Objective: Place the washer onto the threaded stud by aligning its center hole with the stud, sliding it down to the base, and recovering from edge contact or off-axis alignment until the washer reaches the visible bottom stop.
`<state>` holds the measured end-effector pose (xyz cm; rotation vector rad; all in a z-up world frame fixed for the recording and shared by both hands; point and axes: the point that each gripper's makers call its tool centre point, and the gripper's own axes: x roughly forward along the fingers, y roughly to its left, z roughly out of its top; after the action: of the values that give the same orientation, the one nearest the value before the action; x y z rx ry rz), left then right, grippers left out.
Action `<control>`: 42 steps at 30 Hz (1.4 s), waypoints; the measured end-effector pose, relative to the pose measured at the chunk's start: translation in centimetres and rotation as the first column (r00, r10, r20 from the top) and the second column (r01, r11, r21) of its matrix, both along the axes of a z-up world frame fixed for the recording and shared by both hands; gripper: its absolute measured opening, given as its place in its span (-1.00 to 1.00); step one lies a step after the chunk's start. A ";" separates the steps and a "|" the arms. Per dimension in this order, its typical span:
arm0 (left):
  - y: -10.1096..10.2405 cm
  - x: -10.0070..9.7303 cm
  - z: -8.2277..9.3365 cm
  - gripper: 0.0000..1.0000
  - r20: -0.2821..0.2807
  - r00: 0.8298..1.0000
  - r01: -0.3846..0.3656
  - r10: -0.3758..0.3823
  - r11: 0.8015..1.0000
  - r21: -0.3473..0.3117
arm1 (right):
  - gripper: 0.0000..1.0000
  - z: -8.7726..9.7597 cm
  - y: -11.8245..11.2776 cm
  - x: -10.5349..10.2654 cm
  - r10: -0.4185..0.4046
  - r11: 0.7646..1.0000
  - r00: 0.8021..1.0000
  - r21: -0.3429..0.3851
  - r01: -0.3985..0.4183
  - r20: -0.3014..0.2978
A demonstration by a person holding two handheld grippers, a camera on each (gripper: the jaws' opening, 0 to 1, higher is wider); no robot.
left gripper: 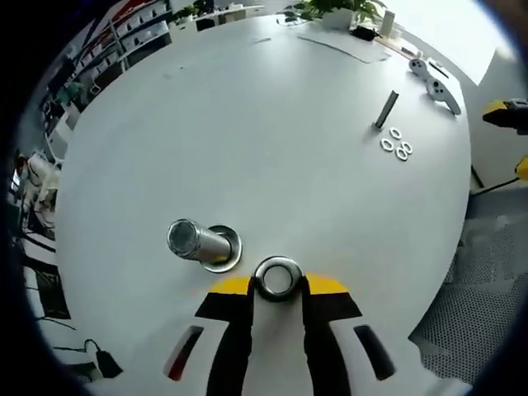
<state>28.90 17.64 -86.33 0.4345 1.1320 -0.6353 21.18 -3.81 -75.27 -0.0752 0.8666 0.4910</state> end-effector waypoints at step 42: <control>6.0 -3.6 -0.5 -0.53 -0.175 0.984 0.004 0.024 0.987 0.162 | 0.06 0.0 0.4 -0.2 0.026 1.000 1.000 -0.004 -0.026 0.002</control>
<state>25.35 23.68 -86.87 0.5183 1.3602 -0.5835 21.00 -3.40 -75.26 -0.0906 0.8658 0.5129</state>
